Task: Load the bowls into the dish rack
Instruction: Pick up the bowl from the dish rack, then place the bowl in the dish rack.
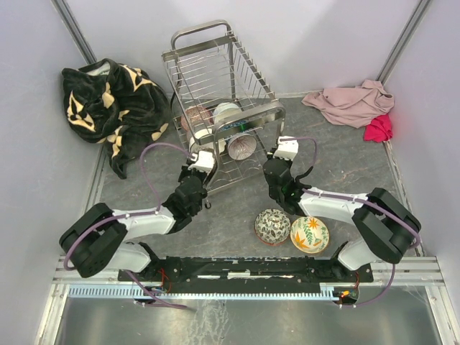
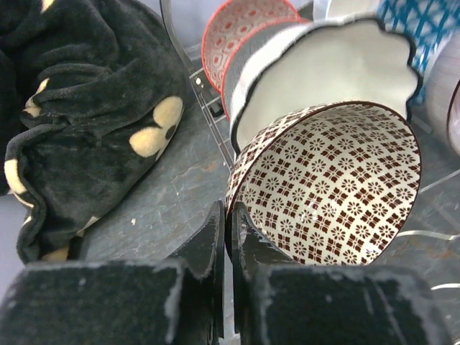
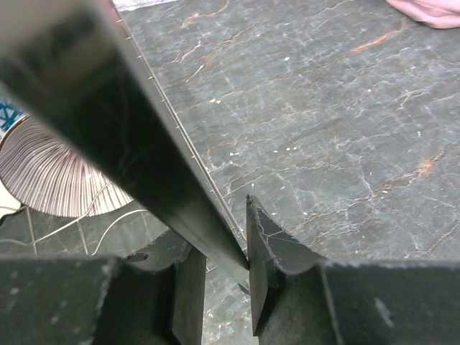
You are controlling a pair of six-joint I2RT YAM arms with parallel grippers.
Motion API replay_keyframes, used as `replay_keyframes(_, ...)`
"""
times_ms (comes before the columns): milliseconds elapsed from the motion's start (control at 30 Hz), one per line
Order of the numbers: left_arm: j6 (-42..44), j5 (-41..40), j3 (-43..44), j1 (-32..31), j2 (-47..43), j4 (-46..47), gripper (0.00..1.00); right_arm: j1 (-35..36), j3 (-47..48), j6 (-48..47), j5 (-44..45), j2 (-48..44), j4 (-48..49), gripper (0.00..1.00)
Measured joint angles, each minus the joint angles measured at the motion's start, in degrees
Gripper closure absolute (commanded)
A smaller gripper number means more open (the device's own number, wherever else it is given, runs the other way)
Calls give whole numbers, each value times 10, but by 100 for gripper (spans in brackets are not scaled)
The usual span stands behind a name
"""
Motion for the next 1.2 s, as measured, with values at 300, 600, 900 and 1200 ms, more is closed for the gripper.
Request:
replay_keyframes(300,23,-37,26,-35,65,-13,97,-19,2,-12,25,14,21,100)
replay_keyframes(600,28,-92,41,-55,112,45,97,-27,4,-15,40,21,25,100)
replay_keyframes(900,25,-99,48,-57,153,121,97,-27,5,-16,43,22,26,100)
replay_keyframes(1200,45,-102,50,-57,172,171,97,-28,5,-16,43,22,26,100)
